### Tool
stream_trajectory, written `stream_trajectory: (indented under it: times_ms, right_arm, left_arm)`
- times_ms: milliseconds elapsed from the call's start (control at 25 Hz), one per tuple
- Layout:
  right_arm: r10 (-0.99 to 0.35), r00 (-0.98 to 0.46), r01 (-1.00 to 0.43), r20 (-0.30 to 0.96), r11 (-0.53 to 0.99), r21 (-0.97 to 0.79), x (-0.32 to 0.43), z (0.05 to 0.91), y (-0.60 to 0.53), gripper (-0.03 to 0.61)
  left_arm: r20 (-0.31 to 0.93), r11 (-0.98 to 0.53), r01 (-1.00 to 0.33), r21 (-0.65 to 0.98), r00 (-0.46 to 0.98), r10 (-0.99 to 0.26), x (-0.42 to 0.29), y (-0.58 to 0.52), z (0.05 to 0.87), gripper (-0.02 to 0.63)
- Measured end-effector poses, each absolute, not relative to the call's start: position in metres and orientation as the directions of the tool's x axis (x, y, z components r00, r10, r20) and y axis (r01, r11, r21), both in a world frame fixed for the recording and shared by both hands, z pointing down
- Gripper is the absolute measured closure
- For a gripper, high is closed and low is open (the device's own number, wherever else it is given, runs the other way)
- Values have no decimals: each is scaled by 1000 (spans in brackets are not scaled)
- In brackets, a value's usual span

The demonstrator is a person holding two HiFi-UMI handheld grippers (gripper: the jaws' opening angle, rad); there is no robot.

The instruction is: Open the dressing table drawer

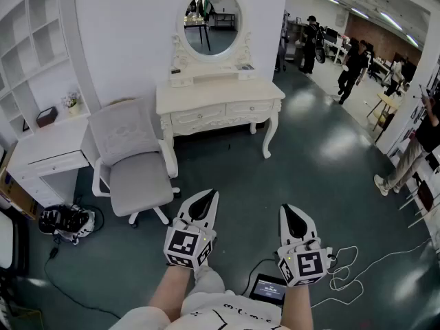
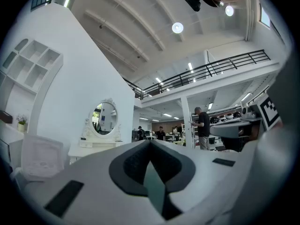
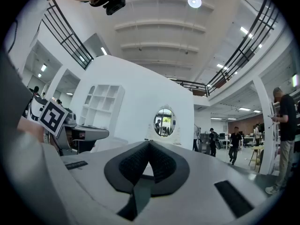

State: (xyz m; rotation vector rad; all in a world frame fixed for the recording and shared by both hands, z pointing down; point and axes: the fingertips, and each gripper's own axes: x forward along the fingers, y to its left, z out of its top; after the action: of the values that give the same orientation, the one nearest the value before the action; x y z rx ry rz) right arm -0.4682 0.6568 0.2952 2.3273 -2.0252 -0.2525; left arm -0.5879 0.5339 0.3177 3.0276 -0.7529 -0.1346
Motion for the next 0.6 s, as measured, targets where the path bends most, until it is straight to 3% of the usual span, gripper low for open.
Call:
stream_trajectory:
  times_ms: [600]
  right_arm:
    - [-984, 122, -979, -127, -141, 148, -421, 288, 579, 561]
  left_arm:
    - [-90, -883, -468, 42, 878, -470, -538, 453, 318, 601]
